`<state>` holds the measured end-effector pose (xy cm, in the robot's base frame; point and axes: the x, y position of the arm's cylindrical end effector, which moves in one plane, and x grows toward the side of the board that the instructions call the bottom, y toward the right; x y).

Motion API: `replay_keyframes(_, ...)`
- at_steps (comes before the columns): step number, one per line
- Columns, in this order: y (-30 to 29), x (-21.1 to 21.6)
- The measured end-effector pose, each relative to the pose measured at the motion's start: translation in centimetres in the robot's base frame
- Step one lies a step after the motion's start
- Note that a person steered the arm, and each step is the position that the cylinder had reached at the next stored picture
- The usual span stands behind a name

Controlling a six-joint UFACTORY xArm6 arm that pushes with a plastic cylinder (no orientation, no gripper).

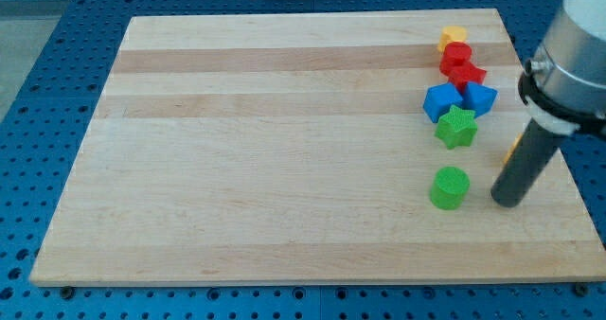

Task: Push the yellow hexagon into the bottom side of the red star

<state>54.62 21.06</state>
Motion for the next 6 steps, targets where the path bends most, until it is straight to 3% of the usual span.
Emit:
replay_keyframes(1,1.2,1.6)
replay_keyframes(2,6.4,-1.5)
replay_keyframes(6,3.2,-5.3)
